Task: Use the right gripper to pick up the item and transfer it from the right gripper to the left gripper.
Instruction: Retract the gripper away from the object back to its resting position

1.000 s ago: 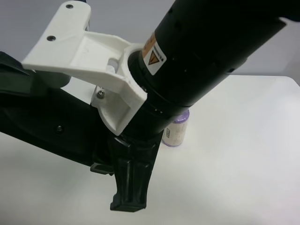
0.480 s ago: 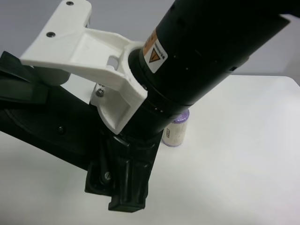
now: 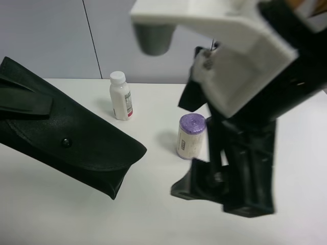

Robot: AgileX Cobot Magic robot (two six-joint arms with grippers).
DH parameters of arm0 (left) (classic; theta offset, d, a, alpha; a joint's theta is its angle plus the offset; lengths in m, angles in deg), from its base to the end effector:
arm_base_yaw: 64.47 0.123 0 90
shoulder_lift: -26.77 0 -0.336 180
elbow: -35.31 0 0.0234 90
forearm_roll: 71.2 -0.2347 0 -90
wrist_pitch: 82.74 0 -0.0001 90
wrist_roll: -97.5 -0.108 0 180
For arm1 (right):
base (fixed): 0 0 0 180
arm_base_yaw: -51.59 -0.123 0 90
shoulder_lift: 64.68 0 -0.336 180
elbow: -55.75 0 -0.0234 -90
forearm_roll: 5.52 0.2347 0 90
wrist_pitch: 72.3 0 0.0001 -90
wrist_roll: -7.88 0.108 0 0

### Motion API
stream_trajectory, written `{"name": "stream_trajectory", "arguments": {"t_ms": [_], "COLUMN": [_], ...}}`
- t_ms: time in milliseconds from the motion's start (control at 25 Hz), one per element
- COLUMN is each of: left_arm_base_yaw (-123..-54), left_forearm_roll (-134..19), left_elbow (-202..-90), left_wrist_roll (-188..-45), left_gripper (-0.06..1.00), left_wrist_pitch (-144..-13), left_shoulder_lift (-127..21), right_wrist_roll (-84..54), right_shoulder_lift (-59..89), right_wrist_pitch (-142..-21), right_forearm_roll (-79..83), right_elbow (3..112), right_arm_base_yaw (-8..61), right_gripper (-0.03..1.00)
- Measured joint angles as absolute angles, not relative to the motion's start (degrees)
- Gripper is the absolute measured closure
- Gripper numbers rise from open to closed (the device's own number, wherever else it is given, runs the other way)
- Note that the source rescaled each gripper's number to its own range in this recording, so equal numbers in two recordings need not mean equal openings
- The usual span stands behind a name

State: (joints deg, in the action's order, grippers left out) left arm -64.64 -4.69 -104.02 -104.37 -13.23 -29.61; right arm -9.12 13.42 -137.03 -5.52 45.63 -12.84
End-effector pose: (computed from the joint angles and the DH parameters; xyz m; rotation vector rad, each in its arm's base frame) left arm 0.0820 -0.0931 0.3526 0.0858 2.3531 -1.4135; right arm 0.0922 0.1927 0.3862 -1.7595 2.0445 0.2610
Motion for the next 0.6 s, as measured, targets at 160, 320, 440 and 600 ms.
{"name": "stream_trajectory", "arguments": {"t_ms": [160,320,440,600], "left_arm_base_yaw": [-64.6,-64.6,-64.6,-64.6], "left_forearm_roll": [-4.7,-4.8,-4.8,-4.8], "left_elbow": [-104.0,-104.0,-104.0,-104.0], "left_wrist_roll": [-104.6,-105.1,-105.2,-105.2], "left_gripper": [0.94,0.94,0.94,0.94], "left_wrist_pitch": [-13.2,-13.2,-13.2,-13.2], "left_shoulder_lift": [-29.6,-29.6,-29.6,-29.6], "right_wrist_roll": [-3.3,1.7,4.9,6.7], "right_shoulder_lift": [6.1,-2.6,-10.9,-26.9], "right_wrist_pitch": [-141.5,-141.6,-141.8,-142.4], "right_forearm_roll": [-6.1,-6.1,-6.1,-6.1], "right_elbow": [45.6,44.2,38.3,25.7], "right_arm_base_yaw": [-12.8,-12.8,-12.9,-13.0], "right_gripper": [-0.03,-0.03,-0.03,-0.03]}}
